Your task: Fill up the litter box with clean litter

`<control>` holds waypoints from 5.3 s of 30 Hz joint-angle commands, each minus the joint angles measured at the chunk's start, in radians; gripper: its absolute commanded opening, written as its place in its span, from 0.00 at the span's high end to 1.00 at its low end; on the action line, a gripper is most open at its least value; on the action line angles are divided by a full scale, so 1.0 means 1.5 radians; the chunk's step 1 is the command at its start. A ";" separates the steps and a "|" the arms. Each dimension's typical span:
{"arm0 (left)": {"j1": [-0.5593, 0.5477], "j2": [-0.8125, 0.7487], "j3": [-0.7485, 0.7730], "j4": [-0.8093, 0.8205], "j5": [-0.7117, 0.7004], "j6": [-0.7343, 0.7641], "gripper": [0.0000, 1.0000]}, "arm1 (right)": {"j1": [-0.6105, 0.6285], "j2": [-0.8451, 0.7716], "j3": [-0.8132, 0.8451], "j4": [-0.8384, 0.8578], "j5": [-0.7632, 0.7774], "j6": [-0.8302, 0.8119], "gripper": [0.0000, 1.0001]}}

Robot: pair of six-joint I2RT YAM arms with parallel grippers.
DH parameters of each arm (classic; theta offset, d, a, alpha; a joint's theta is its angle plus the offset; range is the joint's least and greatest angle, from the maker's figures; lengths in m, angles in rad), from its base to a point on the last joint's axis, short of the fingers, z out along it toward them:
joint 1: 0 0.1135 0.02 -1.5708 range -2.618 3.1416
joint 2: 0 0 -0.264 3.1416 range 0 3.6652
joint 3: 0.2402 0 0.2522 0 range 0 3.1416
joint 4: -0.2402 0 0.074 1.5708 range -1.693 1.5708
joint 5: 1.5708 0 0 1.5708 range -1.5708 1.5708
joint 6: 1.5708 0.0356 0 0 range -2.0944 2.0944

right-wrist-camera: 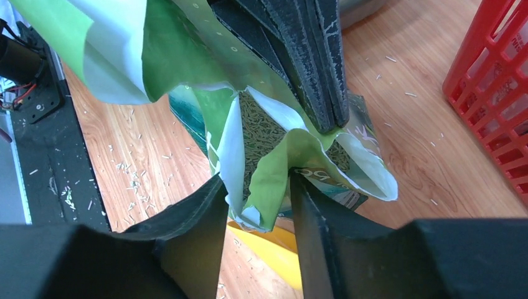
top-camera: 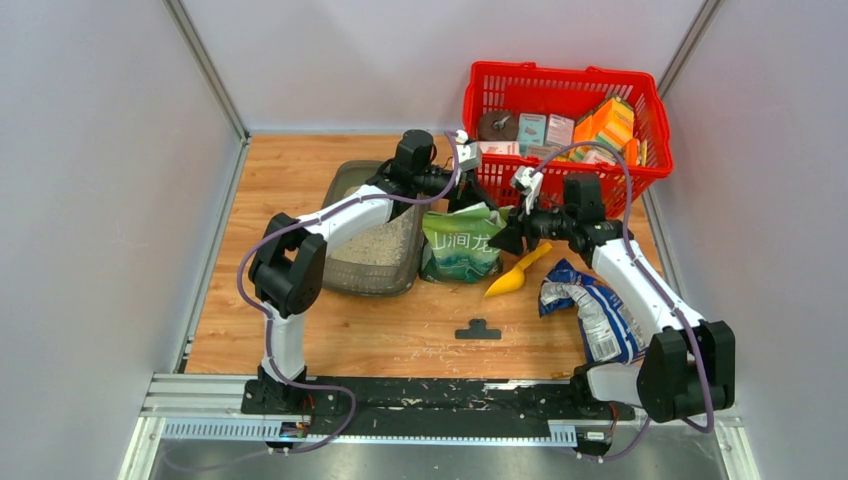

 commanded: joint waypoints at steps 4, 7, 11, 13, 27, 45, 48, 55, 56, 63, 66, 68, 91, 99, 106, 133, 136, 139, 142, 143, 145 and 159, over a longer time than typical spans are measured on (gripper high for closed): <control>-0.007 0.005 0.009 0.024 0.011 0.007 0.96 | 0.007 -0.029 0.025 -0.021 0.032 -0.032 0.40; -0.004 0.007 0.014 0.026 -0.011 0.001 0.96 | 0.005 -0.037 0.036 -0.050 0.046 -0.049 0.37; 0.004 0.002 0.026 0.035 -0.040 -0.007 0.79 | -0.003 -0.054 0.058 -0.103 0.056 -0.066 0.31; 0.009 -0.009 0.033 0.039 -0.061 -0.023 0.71 | -0.018 -0.066 0.064 -0.135 0.060 -0.071 0.27; 0.078 -0.172 -0.005 -0.091 -0.135 -0.010 0.53 | -0.112 -0.020 0.083 -0.099 -0.085 -0.169 0.00; 0.086 -0.213 0.000 -0.291 -0.128 0.091 0.53 | -0.123 0.102 0.163 -0.110 -0.230 -0.267 0.00; 0.086 -0.214 -0.001 -0.300 -0.132 0.097 0.53 | -0.122 0.109 0.168 -0.114 -0.243 -0.268 0.00; 0.086 -0.221 -0.011 -0.305 -0.137 0.098 0.53 | -0.121 0.141 0.190 -0.168 -0.274 -0.295 0.06; 0.086 -0.222 -0.012 -0.309 -0.137 0.101 0.53 | -0.121 0.144 0.192 -0.184 -0.277 -0.299 0.08; 0.086 -0.221 -0.015 -0.314 -0.137 0.102 0.53 | -0.121 0.140 0.187 -0.189 -0.276 -0.297 0.22; 0.086 -0.220 -0.020 -0.309 -0.140 0.095 0.54 | -0.119 0.138 0.185 -0.186 -0.281 -0.281 0.29; 0.086 -0.221 -0.023 -0.307 -0.141 0.094 0.54 | -0.115 0.137 0.179 -0.182 -0.279 -0.271 0.32; 0.094 -0.249 -0.061 -0.311 -0.163 0.089 0.54 | -0.084 0.137 0.106 0.018 -0.257 -0.067 0.53; 0.119 -0.262 -0.078 -0.293 -0.185 0.036 0.54 | -0.078 0.133 0.085 0.049 -0.260 0.003 0.51; 0.149 -0.310 -0.136 -0.313 -0.199 0.012 0.50 | -0.074 0.120 0.023 0.198 -0.246 0.159 0.53; 0.113 -0.352 -0.212 -0.202 -0.119 -0.086 0.36 | -0.068 0.122 0.027 0.246 -0.269 0.329 0.87; 0.105 -0.330 -0.212 -0.160 -0.186 -0.172 0.37 | -0.069 0.117 0.037 0.220 -0.272 0.327 0.88; 0.098 -0.306 -0.212 -0.141 -0.225 -0.215 0.40 | -0.068 0.119 0.042 0.209 -0.276 0.324 0.88; 0.097 -0.287 -0.216 -0.126 -0.247 -0.260 0.47 | -0.068 0.123 0.037 0.217 -0.280 0.337 0.89; 0.097 -0.284 -0.215 -0.125 -0.245 -0.263 0.48 | -0.069 0.124 0.037 0.222 -0.281 0.344 0.88; 0.097 -0.271 -0.218 -0.103 -0.231 -0.280 0.48 | -0.068 0.127 0.032 0.237 -0.281 0.370 0.86; 0.096 -0.247 -0.245 -0.061 -0.139 -0.324 0.47 | -0.064 0.146 0.000 0.331 -0.268 0.445 0.71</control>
